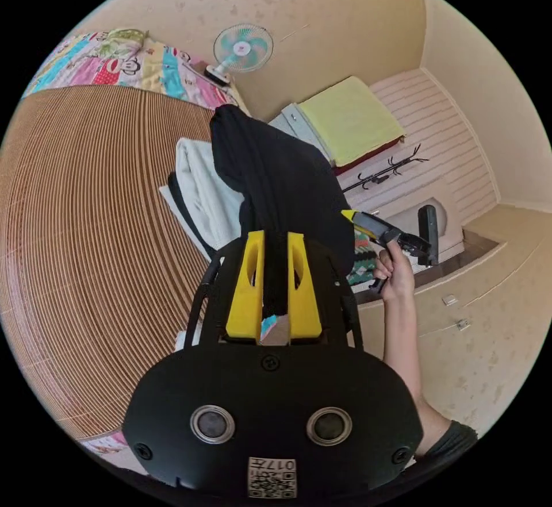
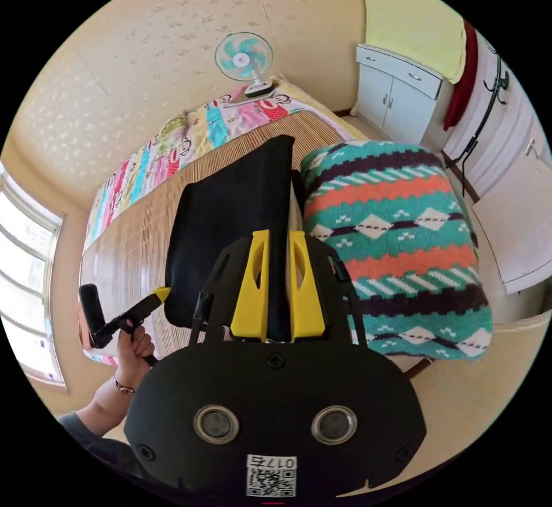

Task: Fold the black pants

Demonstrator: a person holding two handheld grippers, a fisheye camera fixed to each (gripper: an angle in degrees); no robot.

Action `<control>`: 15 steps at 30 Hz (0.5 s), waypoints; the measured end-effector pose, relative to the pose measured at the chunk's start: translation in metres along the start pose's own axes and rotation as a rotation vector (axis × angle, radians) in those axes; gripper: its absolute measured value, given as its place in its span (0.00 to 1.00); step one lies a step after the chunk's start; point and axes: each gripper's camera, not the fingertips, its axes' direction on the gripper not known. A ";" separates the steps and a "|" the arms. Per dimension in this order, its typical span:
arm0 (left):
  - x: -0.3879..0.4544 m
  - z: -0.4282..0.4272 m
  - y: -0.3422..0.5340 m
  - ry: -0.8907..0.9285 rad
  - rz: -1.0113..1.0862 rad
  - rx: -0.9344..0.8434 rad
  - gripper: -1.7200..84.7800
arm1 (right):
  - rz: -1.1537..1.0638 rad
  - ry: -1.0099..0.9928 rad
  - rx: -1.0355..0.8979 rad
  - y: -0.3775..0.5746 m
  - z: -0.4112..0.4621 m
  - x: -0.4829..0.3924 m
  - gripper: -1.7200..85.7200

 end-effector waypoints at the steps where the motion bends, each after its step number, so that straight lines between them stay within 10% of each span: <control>1: -0.002 -0.013 0.014 0.024 0.050 0.051 0.10 | -0.003 -0.031 0.036 0.012 -0.006 -0.001 0.06; 9: -0.006 -0.152 0.130 -0.258 0.363 0.087 0.02 | -0.085 -0.226 0.228 0.174 -0.051 -0.073 0.03; 15: -0.098 -0.295 0.260 -0.411 0.072 0.176 0.01 | -0.137 -0.404 -0.004 0.232 0.003 -0.134 0.02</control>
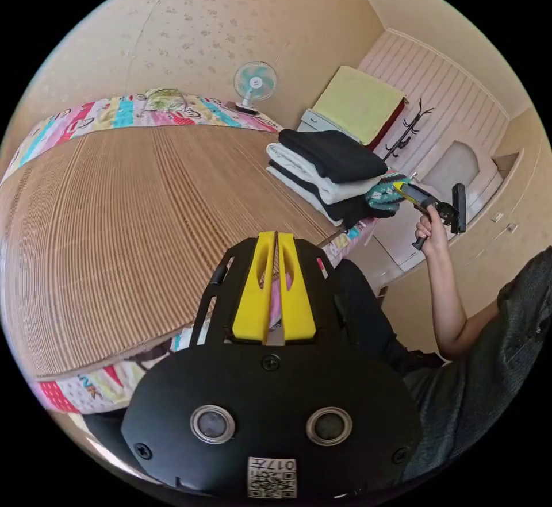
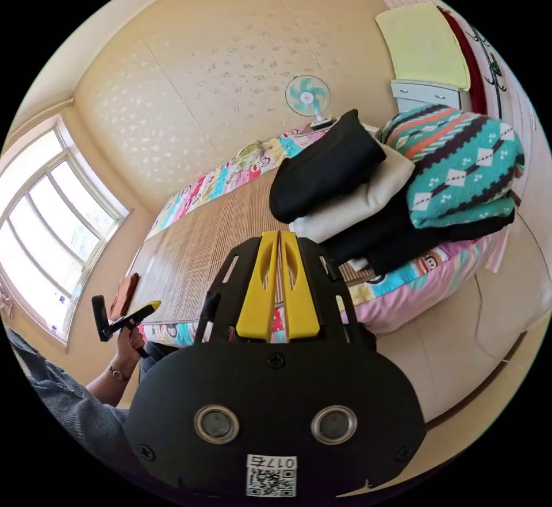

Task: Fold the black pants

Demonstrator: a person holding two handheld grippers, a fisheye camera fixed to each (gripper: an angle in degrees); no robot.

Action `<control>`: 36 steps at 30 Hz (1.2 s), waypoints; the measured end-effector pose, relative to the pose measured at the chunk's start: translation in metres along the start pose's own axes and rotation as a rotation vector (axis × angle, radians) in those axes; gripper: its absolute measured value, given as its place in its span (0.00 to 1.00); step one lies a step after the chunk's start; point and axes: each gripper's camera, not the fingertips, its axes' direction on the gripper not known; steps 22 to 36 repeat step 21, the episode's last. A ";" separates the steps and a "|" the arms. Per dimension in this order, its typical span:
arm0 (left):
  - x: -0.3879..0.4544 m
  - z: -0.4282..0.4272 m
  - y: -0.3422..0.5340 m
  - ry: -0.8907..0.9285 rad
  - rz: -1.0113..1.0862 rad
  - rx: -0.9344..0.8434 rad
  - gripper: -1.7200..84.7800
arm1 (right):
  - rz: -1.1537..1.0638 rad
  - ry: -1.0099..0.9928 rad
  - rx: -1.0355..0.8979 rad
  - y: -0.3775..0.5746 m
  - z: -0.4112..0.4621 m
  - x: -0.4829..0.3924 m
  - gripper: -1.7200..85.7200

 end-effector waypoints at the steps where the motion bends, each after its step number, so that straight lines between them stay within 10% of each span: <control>1: -0.033 -0.026 0.024 -0.063 -0.098 0.025 0.02 | -0.011 -0.032 -0.050 0.001 0.013 -0.004 0.02; 13: -0.351 -0.262 0.059 -0.817 -0.584 0.142 0.16 | -0.274 -0.188 -0.420 -0.018 0.141 -0.138 0.02; 21: -0.460 -0.272 0.046 -0.754 -0.986 0.159 0.13 | -0.217 -0.198 -0.524 -0.015 0.164 -0.128 0.02; 36: -0.460 -0.272 0.046 -0.754 -0.986 0.159 0.13 | -0.217 -0.198 -0.524 -0.015 0.164 -0.128 0.02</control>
